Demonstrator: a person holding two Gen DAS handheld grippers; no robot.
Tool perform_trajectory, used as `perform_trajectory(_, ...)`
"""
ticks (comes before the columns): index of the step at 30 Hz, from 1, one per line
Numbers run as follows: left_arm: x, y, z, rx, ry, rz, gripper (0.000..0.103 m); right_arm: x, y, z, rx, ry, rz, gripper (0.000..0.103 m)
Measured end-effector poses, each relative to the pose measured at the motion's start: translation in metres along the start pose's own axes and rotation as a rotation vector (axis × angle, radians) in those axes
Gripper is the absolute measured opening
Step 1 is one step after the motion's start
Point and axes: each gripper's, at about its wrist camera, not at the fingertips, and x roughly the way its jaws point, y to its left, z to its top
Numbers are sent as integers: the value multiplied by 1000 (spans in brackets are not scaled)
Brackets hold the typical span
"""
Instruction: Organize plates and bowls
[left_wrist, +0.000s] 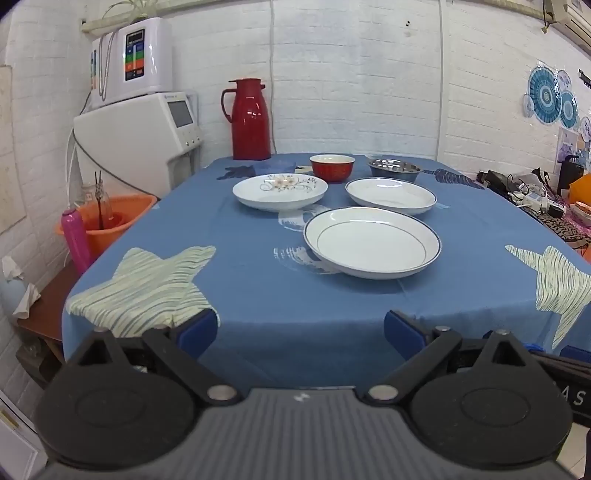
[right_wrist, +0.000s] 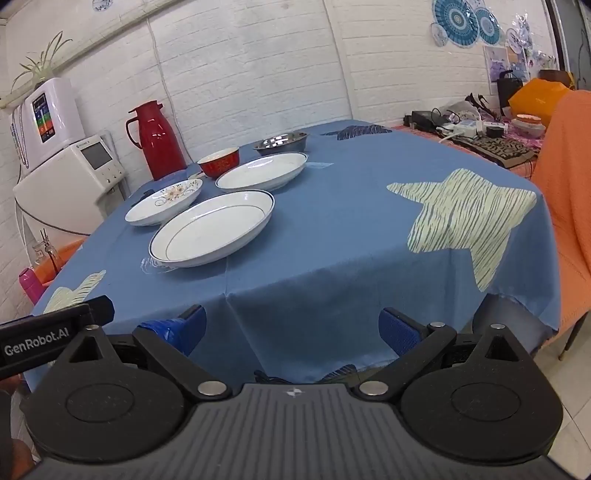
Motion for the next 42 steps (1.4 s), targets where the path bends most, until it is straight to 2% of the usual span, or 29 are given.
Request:
perform_trajectory(1,-11,-4,-5,10,-16,-4,97,1,-2,-1,8,12,2,88)
perform_trajectory(15,-11,-6,-6,19,-20,-11,97,5,-4,-4,32,48,14,88)
perform_trajectory(42,-11,-4,-6,12,-11,-22,97,8,-4,-6,32,67,16,88)
